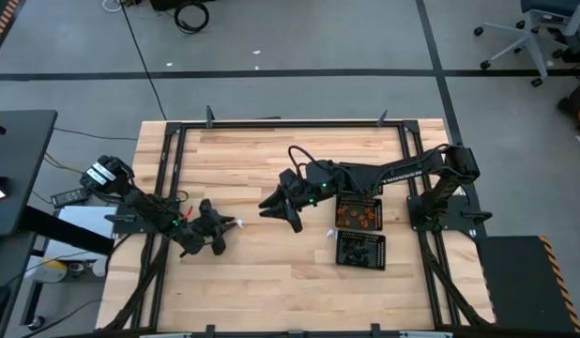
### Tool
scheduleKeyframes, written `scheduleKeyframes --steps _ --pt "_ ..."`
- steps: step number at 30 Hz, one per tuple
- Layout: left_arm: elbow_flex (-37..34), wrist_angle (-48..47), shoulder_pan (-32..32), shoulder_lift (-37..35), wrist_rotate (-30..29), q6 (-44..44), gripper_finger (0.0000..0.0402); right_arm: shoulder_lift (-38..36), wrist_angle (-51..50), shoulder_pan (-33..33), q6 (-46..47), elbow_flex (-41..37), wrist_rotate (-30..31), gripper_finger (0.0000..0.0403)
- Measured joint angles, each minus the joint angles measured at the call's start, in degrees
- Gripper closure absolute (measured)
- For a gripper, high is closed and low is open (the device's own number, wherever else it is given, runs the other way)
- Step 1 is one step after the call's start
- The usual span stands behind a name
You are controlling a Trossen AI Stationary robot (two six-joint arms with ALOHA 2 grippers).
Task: Sort Halloween decoration
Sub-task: Put the white ghost toy into the top black bin
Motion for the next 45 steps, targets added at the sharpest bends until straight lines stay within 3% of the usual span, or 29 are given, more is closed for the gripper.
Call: scheduleKeyframes --steps 5,25,31,38,45 --pt "0.11 1.39 -0.09 0.00 1.56 -0.05 0.0363 0.00 0.17 -0.51 -0.02 0.00 0.26 0.0263" --pt "-0.15 12.95 -0.09 0.15 1.47 0.72 0.0364 0.00 2.06 -0.94 -0.10 0.00 0.48 0.0263" --pt "-0.10 14.44 0.73 0.15 1.05 -2.72 0.0364 0.00 0.78 -0.94 -0.07 0.02 0.47 0.0263" --pt "1.04 19.89 4.01 0.07 1.36 -3.74 0.0364 -0.64 -3.16 -1.53 0.18 0.02 0.50 0.0263" --pt "7.21 18.42 10.74 0.07 8.30 0.74 0.0364 -5.28 -10.07 -3.31 0.98 0.02 3.15 0.0268"
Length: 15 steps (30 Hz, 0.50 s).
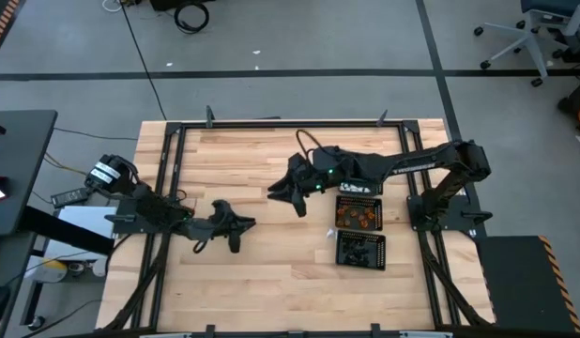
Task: Sort Halloween decoration
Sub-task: Put the white ghost toy into the top black bin
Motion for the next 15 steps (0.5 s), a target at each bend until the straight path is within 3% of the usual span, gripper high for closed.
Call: scheduleKeyframes --steps 9,15 --pt "11.95 -11.04 12.36 0.00 10.24 12.33 0.0363 -6.20 -3.46 -0.85 -2.35 0.00 0.58 0.0271" --pt "19.66 -13.24 21.99 0.28 16.90 21.04 0.0363 -9.13 -5.20 -0.71 -2.97 0.02 1.70 0.0271"
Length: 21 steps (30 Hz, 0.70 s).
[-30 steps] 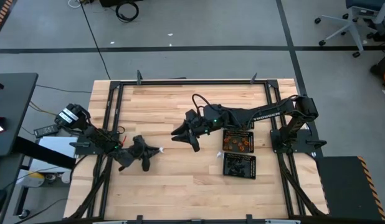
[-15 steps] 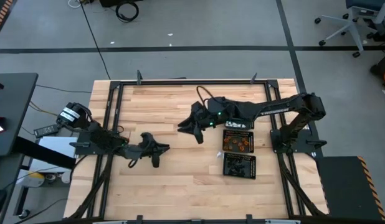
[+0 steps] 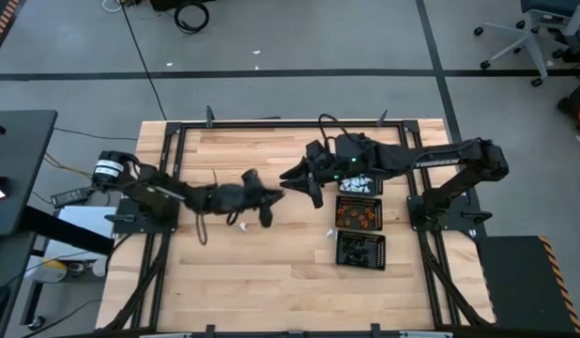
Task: Sort Halloween decoration
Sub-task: Put the white ghost toy into the top black bin
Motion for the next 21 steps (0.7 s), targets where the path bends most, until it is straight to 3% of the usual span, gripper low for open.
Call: scheduleKeyframes --steps 4,9,16,21 --pt "6.35 0.04 5.82 3.48 3.64 5.67 0.0363 -1.95 0.93 0.61 -0.79 -0.02 0.33 0.0271" --pt "17.72 -0.07 10.73 13.21 10.42 6.52 0.0363 -5.26 1.92 1.50 -2.88 -0.02 1.91 0.0271" --pt "39.23 -1.18 12.64 28.83 16.85 7.99 0.0363 -10.31 0.61 1.72 -7.46 -0.02 5.00 0.0271" --pt "53.97 -7.89 12.93 38.86 19.59 9.06 0.0363 -13.48 -4.57 1.72 -10.70 -0.02 6.28 0.0271"
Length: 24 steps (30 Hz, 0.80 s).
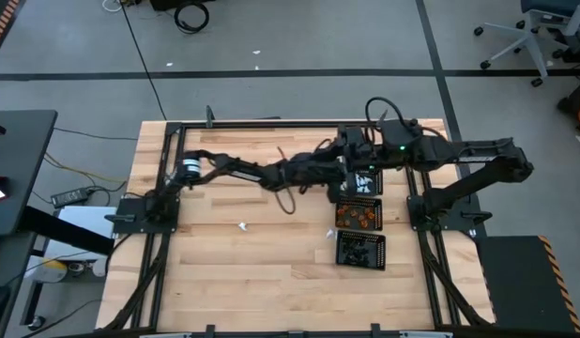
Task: Sort Halloween decoration
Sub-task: Put the white ghost toy into the top black bin
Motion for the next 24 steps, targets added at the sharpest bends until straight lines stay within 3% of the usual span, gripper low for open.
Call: scheduleKeyframes --steps 7,16,24 --pt "10.62 -2.85 0.04 8.05 0.02 0.41 0.0363 -3.81 -5.49 0.00 -1.35 0.00 0.12 0.0271" --pt "12.27 -3.24 0.38 12.56 -0.02 -0.46 0.0360 -4.84 -7.80 0.55 -1.76 -0.02 0.08 0.0271" --pt "12.36 -1.36 0.29 12.49 -0.18 0.60 0.0281 -4.84 -8.71 1.87 -2.42 -0.02 0.01 0.0271"
